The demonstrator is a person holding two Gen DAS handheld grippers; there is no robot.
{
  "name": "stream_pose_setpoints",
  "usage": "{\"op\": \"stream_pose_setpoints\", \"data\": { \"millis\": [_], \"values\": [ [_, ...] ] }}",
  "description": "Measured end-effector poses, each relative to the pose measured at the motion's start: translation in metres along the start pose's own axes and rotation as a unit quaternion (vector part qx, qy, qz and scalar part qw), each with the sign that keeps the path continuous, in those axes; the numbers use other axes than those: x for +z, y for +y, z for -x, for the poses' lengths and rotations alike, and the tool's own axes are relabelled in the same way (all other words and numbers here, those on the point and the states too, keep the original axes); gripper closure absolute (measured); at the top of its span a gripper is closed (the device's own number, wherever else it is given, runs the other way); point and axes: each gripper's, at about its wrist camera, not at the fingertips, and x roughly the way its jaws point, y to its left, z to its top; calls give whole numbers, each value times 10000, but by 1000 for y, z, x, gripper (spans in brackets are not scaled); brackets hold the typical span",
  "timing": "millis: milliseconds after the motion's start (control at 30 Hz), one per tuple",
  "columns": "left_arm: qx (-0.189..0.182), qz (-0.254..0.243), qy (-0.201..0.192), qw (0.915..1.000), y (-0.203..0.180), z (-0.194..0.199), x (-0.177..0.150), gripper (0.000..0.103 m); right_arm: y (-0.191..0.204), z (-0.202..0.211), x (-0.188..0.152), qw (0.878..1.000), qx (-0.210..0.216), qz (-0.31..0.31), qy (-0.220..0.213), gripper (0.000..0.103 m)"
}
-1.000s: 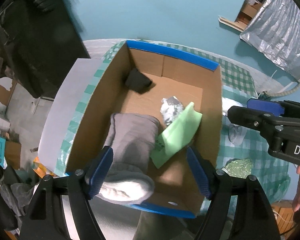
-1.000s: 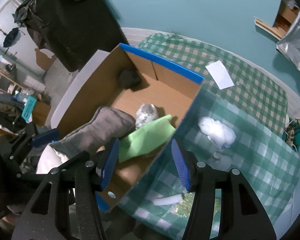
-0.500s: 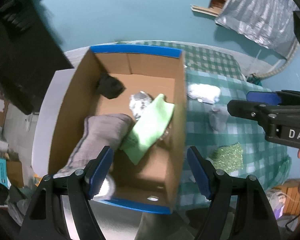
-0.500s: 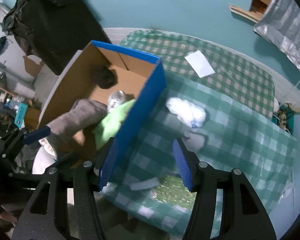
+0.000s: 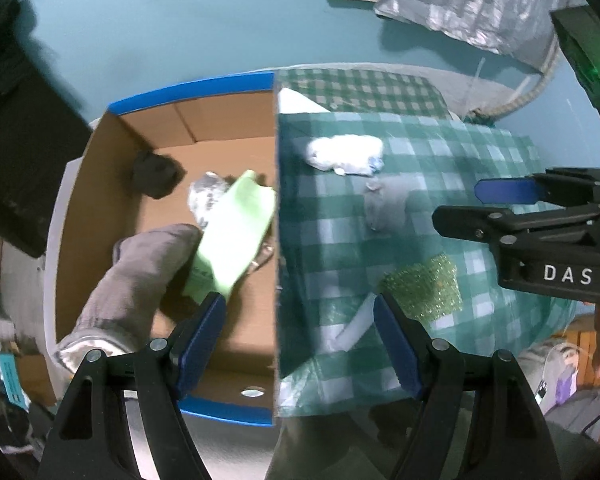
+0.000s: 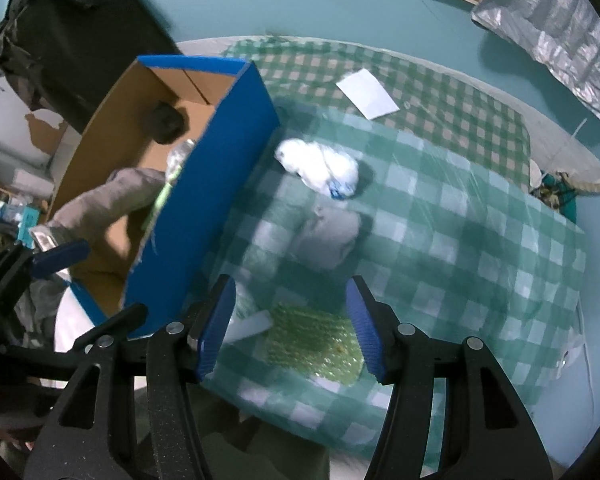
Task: Organize soft objects
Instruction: 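Move the right tool back over the green glittery scrubber pad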
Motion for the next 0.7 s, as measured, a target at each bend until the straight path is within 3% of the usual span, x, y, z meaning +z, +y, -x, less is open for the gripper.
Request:
{"op": "stream_pose_setpoints", "data": {
  "millis": [700],
  "values": [
    [-110,-653,405,9970,-49,-47,-13,25,-34,-58,-48,9973,-310,38,657,45]
  ]
}}
